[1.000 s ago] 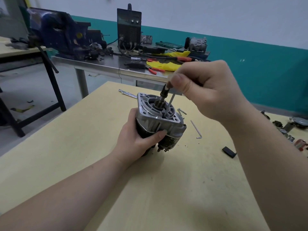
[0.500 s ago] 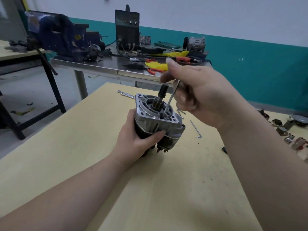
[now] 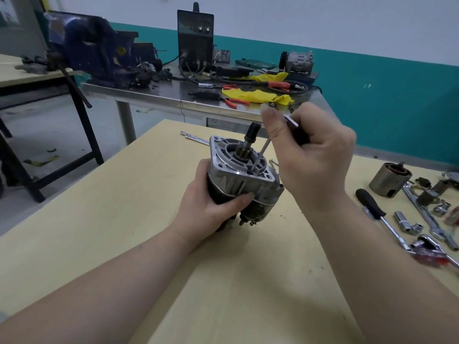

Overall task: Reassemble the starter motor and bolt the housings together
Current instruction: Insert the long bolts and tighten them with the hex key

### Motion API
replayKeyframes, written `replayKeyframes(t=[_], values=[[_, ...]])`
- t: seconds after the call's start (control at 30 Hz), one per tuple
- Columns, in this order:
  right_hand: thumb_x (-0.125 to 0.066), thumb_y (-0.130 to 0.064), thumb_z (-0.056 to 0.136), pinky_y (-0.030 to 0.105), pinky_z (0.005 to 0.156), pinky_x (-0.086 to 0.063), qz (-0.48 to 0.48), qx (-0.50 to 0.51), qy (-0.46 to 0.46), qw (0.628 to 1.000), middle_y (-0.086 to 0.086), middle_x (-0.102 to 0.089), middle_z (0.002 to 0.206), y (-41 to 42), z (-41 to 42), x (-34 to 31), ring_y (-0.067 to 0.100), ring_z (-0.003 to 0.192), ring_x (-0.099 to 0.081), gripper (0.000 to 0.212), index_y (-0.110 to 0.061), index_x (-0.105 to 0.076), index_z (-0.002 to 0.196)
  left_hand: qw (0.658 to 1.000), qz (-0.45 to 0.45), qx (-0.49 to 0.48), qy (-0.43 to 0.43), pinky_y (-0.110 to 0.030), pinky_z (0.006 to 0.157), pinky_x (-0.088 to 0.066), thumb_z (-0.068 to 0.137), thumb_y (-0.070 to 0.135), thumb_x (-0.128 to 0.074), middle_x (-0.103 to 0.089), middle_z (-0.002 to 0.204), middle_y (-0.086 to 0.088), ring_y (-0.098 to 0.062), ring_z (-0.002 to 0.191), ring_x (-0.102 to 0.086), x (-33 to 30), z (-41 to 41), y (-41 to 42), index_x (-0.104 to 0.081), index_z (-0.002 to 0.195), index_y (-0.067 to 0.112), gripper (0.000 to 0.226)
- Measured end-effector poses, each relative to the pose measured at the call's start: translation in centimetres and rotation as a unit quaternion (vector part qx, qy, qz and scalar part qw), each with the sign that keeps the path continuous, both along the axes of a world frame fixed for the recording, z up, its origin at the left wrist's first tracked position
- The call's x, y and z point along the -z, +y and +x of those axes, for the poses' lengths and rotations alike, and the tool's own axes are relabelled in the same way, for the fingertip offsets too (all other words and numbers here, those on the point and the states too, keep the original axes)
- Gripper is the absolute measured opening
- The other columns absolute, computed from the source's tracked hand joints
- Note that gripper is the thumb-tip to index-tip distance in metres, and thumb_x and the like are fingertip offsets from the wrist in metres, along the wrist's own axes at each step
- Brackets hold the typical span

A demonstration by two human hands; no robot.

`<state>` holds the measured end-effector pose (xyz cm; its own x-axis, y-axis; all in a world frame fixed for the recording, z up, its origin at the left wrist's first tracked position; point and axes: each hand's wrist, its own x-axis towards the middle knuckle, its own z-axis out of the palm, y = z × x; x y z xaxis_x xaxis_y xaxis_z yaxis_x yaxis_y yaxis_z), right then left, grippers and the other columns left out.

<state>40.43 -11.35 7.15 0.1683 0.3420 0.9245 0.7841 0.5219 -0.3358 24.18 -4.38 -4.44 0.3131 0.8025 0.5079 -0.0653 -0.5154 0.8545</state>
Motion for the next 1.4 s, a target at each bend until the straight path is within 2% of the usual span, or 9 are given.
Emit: replayKeyframes(t=[0.13, 0.23, 0.33, 0.57, 0.77, 0.83, 1.03, 1.17, 1.4], values=[[-0.075, -0.010, 0.098, 0.039, 0.056, -0.040, 0.056, 0.035, -0.075, 0.995, 0.011, -0.055, 0.066, 0.4, -0.6, 0.1, 0.025, 0.061, -0.047, 0.039, 0.003, -0.056, 0.066, 1.000, -0.002, -0.001, -0.003, -0.018, 0.092, -0.056, 0.067, 0.076, -0.089, -0.073, 0.131, 0.023, -0.002, 0.122, -0.069, 0.0, 0.0, 0.0, -0.049, 0.127, 0.066, 0.072], [-0.076, -0.007, 0.097, 0.034, 0.056, -0.047, -0.031, -0.078, 0.020, 0.996, 0.015, -0.061, 0.071, 0.2, -0.9, -0.2, 0.019, 0.063, -0.058, 0.027, 0.002, -0.057, 0.080, 1.000, 0.001, -0.003, -0.005, -0.015, 0.090, -0.056, 0.067, 0.078, -0.088, -0.072, 0.130, 0.024, -0.001, 0.120, -0.069, 0.0, -0.1, -0.1, -0.049, 0.127, 0.065, 0.073], [-0.077, -0.005, 0.093, 0.033, 0.050, -0.052, -0.131, -0.267, 0.203, 0.933, 0.014, -0.071, 0.075, -0.3, -1.4, -0.1, 0.027, 0.062, -0.072, 0.031, -0.013, -0.051, 0.107, 1.000, -0.002, 0.004, -0.006, -0.030, 0.094, -0.057, 0.068, 0.077, -0.089, -0.073, 0.130, 0.020, -0.005, 0.121, -0.070, -0.1, 0.0, 0.0, -0.050, 0.129, 0.062, 0.074], [-0.059, -0.040, 0.103, 0.044, 0.070, -0.055, -0.258, -0.467, 0.211, 0.819, 0.025, -0.068, 0.096, -1.3, 1.2, -0.7, 0.044, 0.088, -0.069, 0.039, -0.007, -0.068, 0.122, 1.000, -0.002, 0.005, -0.001, -0.021, 0.093, -0.057, 0.069, 0.075, -0.089, -0.073, 0.129, 0.022, -0.002, 0.120, -0.069, -0.1, -0.2, -0.1, -0.050, 0.126, 0.062, 0.070], [-0.067, -0.028, 0.104, 0.042, 0.055, -0.050, -0.164, -0.132, -0.017, 0.977, 0.007, -0.070, 0.069, -0.7, 0.6, -3.2, 0.024, 0.062, -0.067, 0.028, -0.010, -0.076, 0.085, 1.000, -0.003, 0.011, 0.000, -0.019, 0.093, -0.056, 0.070, 0.075, -0.089, -0.071, 0.133, 0.021, -0.003, 0.124, -0.068, 0.0, -0.1, 0.0, -0.050, 0.131, 0.057, 0.075], [-0.067, -0.033, 0.104, 0.041, 0.054, -0.041, -0.160, -0.043, -0.083, 0.983, 0.006, -0.061, 0.060, -0.4, 0.2, -4.2, 0.021, 0.055, -0.053, 0.037, -0.006, -0.075, 0.081, 1.000, -0.004, 0.005, -0.001, -0.013, 0.090, -0.054, 0.069, 0.076, -0.089, -0.071, 0.131, 0.024, 0.000, 0.122, -0.068, 0.0, -0.1, -0.1, -0.050, 0.128, 0.062, 0.072], [-0.053, -0.017, 0.106, 0.023, 0.052, -0.040, -0.270, 0.001, -0.048, 0.962, -0.020, -0.056, 0.064, 0.0, -0.2, -5.4, 0.009, 0.047, -0.050, 0.035, -0.027, -0.062, 0.138, 1.000, -0.003, 0.011, -0.005, -0.014, 0.090, -0.055, 0.069, 0.074, -0.090, -0.073, 0.131, 0.021, -0.002, 0.122, -0.069, 0.0, 0.0, 0.0, -0.050, 0.129, 0.064, 0.072], [-0.069, -0.035, 0.101, 0.022, 0.047, -0.043, -0.333, -0.165, 0.081, 0.925, -0.008, -0.063, 0.061, -0.9, 0.7, -5.9, 0.011, 0.051, -0.054, 0.019, -0.017, -0.075, 0.103, 1.000, -0.001, 0.010, -0.010, -0.013, 0.088, -0.056, 0.070, 0.073, -0.090, -0.073, 0.130, 0.022, -0.001, 0.121, -0.069, 0.1, -0.1, 0.0, -0.051, 0.127, 0.063, 0.069], [-0.068, -0.013, 0.091, 0.032, 0.059, -0.039, -0.336, -0.428, 0.218, 0.810, 0.009, -0.056, 0.078, -0.7, 2.5, -3.4, 0.019, 0.065, -0.049, 0.023, -0.006, -0.061, 0.112, 1.000, 0.017, 0.003, 0.003, -0.009, 0.088, -0.053, 0.074, 0.055, -0.091, -0.072, 0.127, 0.026, 0.002, 0.119, -0.068, -0.1, -0.1, 0.0, -0.052, 0.125, 0.062, 0.065]])
